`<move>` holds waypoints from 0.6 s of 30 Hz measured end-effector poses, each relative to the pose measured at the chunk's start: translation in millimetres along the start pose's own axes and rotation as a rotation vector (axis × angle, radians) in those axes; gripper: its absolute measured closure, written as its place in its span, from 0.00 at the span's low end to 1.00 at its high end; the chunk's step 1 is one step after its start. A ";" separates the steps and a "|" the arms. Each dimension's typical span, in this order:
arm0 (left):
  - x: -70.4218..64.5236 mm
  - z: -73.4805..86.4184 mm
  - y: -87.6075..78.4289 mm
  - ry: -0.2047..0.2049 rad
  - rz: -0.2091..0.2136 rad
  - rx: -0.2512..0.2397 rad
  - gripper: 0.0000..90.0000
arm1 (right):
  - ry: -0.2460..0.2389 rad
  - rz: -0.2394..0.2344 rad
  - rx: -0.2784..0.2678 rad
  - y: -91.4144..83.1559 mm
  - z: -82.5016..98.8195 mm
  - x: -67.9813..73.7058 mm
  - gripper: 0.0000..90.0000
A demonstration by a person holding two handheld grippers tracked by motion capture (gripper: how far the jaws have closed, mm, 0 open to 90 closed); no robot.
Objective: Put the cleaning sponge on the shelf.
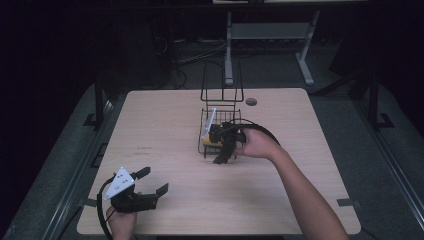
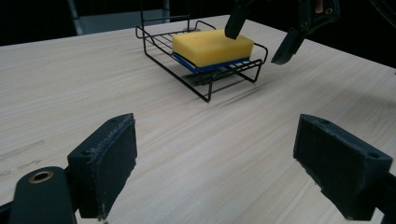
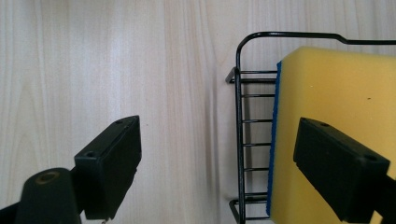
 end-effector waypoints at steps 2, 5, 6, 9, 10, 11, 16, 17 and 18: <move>0.2 0.1 0.1 -0.001 -0.001 0.001 0.14 | 0.002 -0.003 -0.007 -1.8 -0.3 3.1 0.17; 0.2 0.2 0.0 0.000 0.000 0.000 0.14 | 0.011 -0.008 -0.022 -2.8 0.4 8.2 0.17; 0.4 0.2 0.0 0.002 -0.001 0.002 0.14 | 0.007 -0.007 -0.023 -2.4 1.0 9.1 0.17; 0.1 0.1 0.0 0.004 0.000 0.002 0.14 | 0.004 -0.008 -0.025 -0.7 4.0 15.1 0.17; -0.1 0.2 0.1 0.003 -0.001 0.001 0.14 | 0.002 -0.011 -0.029 0.0 4.9 17.3 0.17; -0.2 0.2 0.2 0.004 -0.001 0.002 0.14 | 0.001 -0.011 -0.030 0.6 6.0 19.3 0.17; -1.2 0.6 0.9 0.005 0.001 0.004 0.14 | 0.012 -0.014 -0.031 2.0 12.6 30.3 0.17; -1.4 0.6 1.1 0.004 0.001 0.004 0.14 | 0.012 -0.014 -0.034 2.1 14.4 32.6 0.17; -1.4 0.6 1.4 0.006 0.000 0.007 0.14 | 0.013 -0.013 -0.035 2.2 16.4 34.8 0.17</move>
Point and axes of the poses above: each handheld gripper's, and its own axes: y roughly forward along the jaws, z roughly out of its underside, x roughly to its left, the point moved 7 cm from there along y, roughly forward along the jaws, and after that the axes turned 13 degrees about -y, right-handed, at the moved point
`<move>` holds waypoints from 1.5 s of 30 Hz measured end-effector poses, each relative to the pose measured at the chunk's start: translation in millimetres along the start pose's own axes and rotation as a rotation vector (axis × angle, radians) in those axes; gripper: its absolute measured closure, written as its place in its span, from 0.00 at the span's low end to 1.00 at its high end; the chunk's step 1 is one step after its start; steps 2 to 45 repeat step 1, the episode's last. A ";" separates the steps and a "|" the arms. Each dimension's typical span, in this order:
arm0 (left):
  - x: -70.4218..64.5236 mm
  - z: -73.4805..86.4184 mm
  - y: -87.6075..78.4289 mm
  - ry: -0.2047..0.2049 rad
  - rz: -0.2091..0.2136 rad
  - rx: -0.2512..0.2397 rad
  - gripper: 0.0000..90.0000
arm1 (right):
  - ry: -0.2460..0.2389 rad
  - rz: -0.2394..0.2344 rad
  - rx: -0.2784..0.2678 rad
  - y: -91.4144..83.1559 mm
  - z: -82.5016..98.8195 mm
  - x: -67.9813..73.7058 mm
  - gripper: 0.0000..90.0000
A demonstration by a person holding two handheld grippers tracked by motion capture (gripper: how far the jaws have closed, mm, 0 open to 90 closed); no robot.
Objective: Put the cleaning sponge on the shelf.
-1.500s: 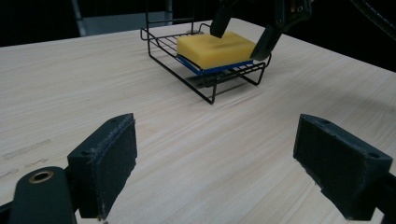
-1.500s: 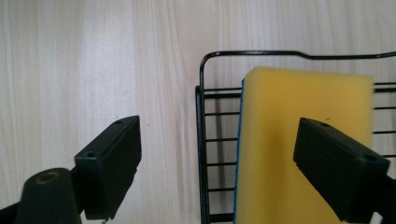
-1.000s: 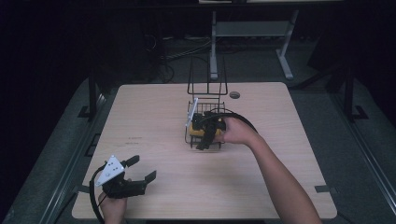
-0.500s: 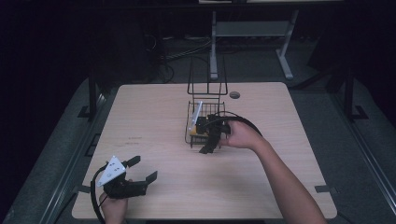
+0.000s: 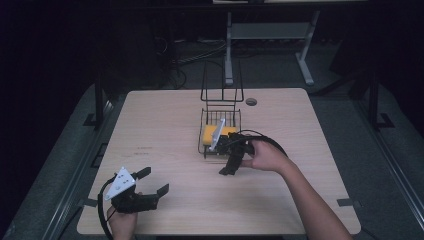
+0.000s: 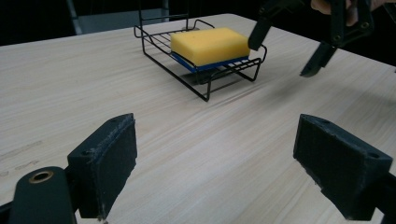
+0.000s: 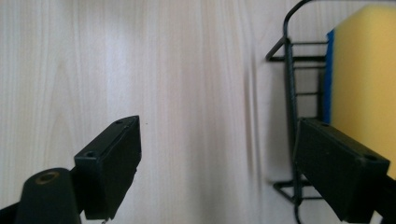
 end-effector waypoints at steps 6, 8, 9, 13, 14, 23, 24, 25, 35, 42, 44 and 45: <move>0.2 0.1 0.3 0.004 -0.002 0.003 0.14 | 0.005 0.001 0.001 -0.1 2.1 2.9 0.17; 0.2 0.1 0.3 0.004 -0.002 0.003 0.14 | 0.005 0.001 0.001 -0.1 2.1 2.9 0.17; 0.2 0.1 0.3 0.004 -0.002 0.003 0.14 | 0.005 0.001 0.001 -0.1 2.1 2.9 0.17; 0.2 0.1 0.3 0.004 -0.002 0.003 0.14 | 0.005 0.001 0.001 -0.1 2.1 2.9 0.17; 0.2 0.1 0.3 0.004 -0.002 0.003 0.14 | 0.005 0.001 0.001 -0.1 2.1 2.9 0.17; 0.2 0.1 0.3 0.004 -0.002 0.003 0.14 | 0.005 0.001 0.001 -0.1 2.1 2.9 0.17; 0.2 0.1 0.3 0.004 -0.002 0.003 0.14 | 0.005 0.001 0.001 -0.1 2.1 2.9 0.17; 0.2 0.1 0.3 0.004 -0.002 0.003 0.14 | 0.005 0.001 0.001 -0.1 2.1 2.9 0.17; 0.2 0.1 0.3 0.004 -0.002 0.003 0.14 | 0.005 0.001 0.001 -0.1 2.1 2.9 0.17; 0.2 0.1 0.3 0.004 -0.002 0.003 0.14 | 0.005 0.001 0.001 -0.1 2.1 2.9 0.17; 0.2 0.1 0.3 0.004 -0.002 0.003 0.14 | 0.005 0.001 0.001 -0.1 2.1 2.9 0.17; 0.2 0.1 0.3 0.004 -0.002 0.003 0.14 | 0.005 0.001 0.001 -0.1 2.1 2.9 0.17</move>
Point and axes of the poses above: each handheld gripper's, and its own axes: y roughly forward along the jaws, z roughly out of its underside, x roughly to its left, the point moved 7 cm from there along y, roughly forward along the jaws, and after that the axes turned 13 degrees about -y, right-handed, at the moved point
